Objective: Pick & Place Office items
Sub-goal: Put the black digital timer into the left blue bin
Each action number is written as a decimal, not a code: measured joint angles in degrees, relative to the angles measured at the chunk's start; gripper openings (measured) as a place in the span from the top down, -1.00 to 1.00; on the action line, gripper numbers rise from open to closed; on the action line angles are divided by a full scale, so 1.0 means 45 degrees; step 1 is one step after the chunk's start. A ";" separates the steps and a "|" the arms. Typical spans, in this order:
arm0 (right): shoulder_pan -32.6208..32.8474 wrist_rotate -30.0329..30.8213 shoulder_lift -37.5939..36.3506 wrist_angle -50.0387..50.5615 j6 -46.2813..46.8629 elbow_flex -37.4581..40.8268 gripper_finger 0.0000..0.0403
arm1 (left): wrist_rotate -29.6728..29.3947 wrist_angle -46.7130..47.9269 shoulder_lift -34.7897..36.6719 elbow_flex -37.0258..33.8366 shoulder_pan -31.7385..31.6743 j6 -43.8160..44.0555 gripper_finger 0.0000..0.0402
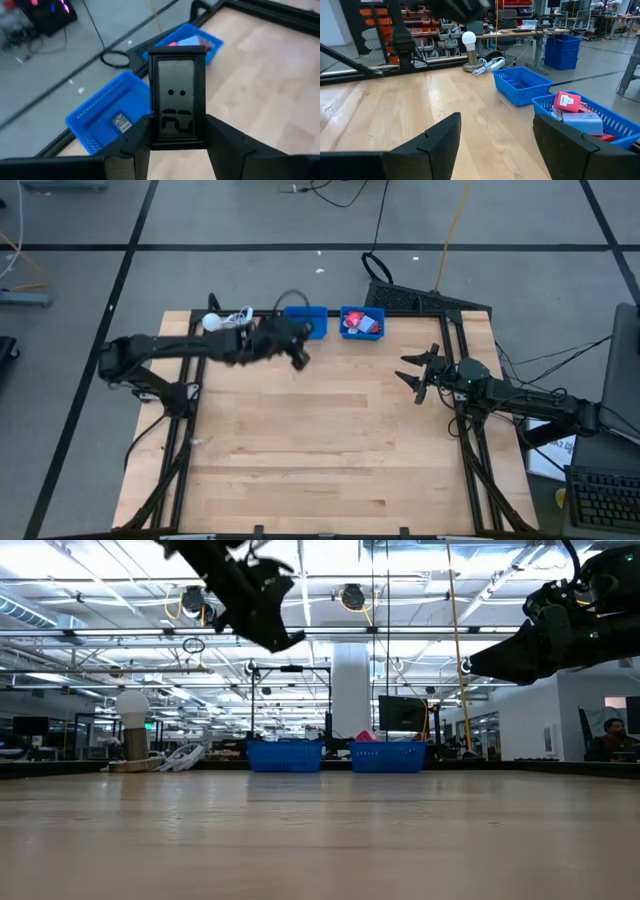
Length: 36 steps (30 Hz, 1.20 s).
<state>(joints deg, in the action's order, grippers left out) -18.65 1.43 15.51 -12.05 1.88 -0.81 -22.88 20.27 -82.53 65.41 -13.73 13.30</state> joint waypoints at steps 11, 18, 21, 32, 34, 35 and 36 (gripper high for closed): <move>0.0004 0.0000 0.0000 -0.0005 -0.0002 -0.0002 -0.18 | 0.3320 -0.2155 -0.3447 -0.0010 -0.3557 0.0123 0.23; 0.0004 0.0000 0.0000 -0.0005 0.0000 0.0001 -0.18 | 0.4131 -0.3132 -0.5222 -0.0010 -0.4206 0.0536 0.23; 0.0004 0.0001 0.0000 -0.0005 0.0001 0.0002 -0.18 | 0.4085 -0.3357 -0.5538 -0.0010 -0.4302 0.0583 0.15; -0.0001 0.0002 0.0000 -0.0005 -0.0002 0.0001 -0.18 | 0.4529 -0.4461 -0.5599 -0.0005 -0.4303 0.0737 0.20; 0.0004 0.0005 0.0000 -0.0005 0.0002 -0.0002 -0.18 | 0.4539 -0.4661 -0.5599 -0.0005 -0.4294 0.0693 0.08; -0.0001 0.0005 0.0000 -0.0005 -0.0001 -0.0002 -0.18 | 0.4539 -0.4811 -0.5599 -0.0005 -0.4289 0.0685 0.01; -0.0001 0.0000 0.0000 -0.0005 -0.0001 -0.0002 -0.18 | 0.4543 -0.4928 -0.5599 -0.0005 -0.4290 0.0693 -0.06</move>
<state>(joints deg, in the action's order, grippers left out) -18.65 1.43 15.51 -12.08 1.87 -0.82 -2.44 -1.91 -107.72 65.39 -33.04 16.42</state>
